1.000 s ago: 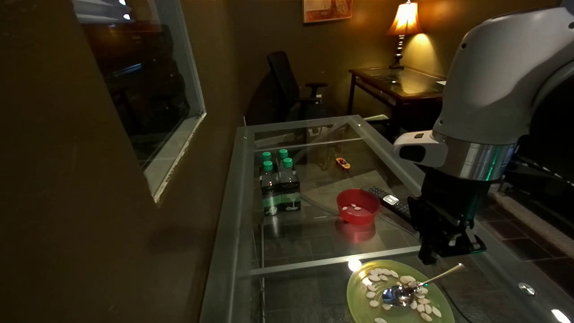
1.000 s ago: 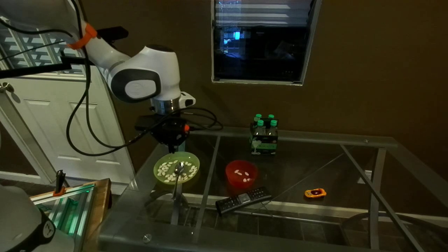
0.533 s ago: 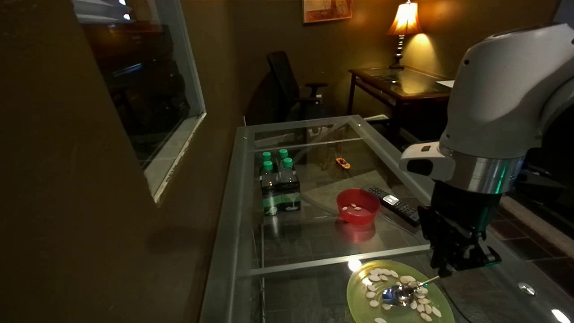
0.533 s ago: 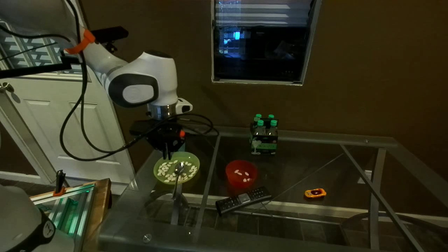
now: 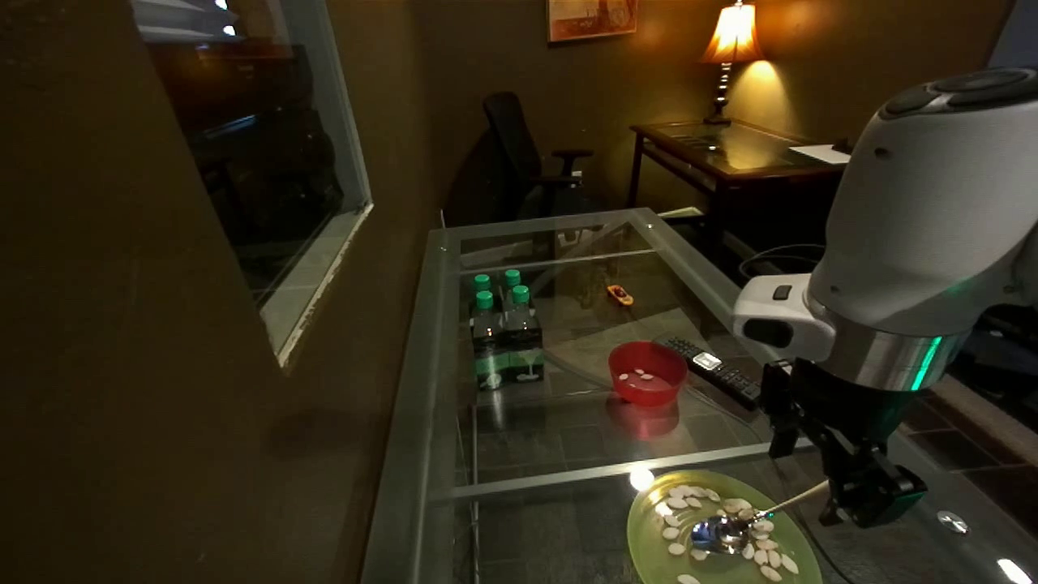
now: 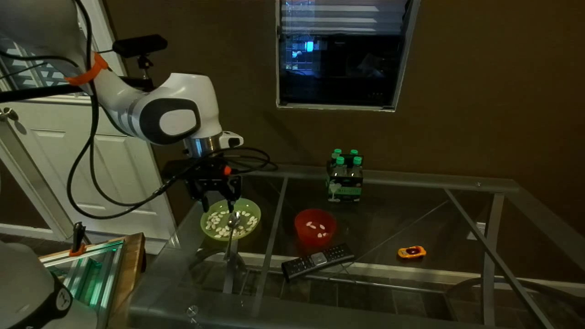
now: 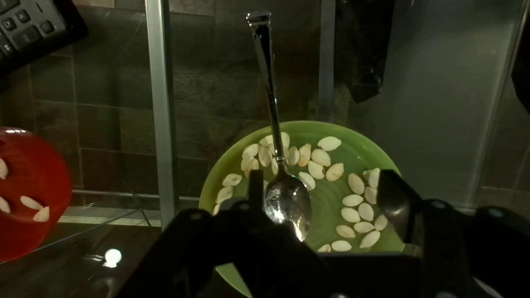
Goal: Put the spoon on the table
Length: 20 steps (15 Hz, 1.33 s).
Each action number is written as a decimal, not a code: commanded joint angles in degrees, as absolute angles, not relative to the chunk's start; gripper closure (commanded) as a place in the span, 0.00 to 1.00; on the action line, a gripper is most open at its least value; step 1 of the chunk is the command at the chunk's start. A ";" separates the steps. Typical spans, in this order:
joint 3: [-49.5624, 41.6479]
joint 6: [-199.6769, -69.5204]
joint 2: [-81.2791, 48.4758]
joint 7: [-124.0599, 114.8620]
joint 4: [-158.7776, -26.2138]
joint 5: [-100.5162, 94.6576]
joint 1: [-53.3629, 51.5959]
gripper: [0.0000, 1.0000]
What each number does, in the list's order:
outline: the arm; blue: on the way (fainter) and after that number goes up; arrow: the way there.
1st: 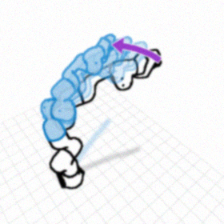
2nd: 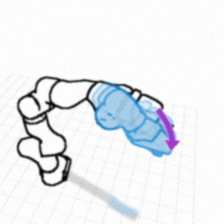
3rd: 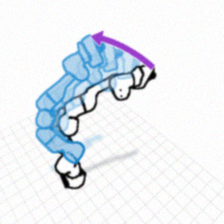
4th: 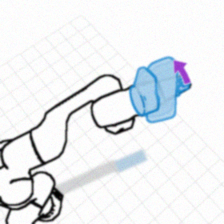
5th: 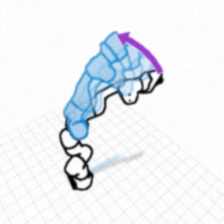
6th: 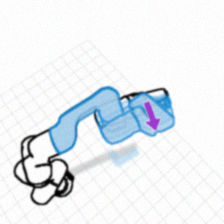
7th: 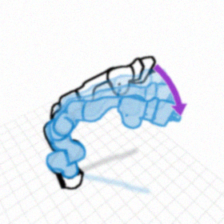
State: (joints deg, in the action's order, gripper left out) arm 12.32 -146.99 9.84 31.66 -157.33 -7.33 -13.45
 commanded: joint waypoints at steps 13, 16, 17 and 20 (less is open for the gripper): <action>11.90 -147.25 3.56 30.62 -154.96 -12.45 -13.64 0.00; 12.14 -147.55 0.90 29.73 -153.82 -15.73 -13.24 0.00; 12.15 -147.67 0.16 30.01 -153.38 -16.20 -13.31 0.00; 12.16 -148.60 -2.01 30.92 -152.11 -17.31 -13.27 0.14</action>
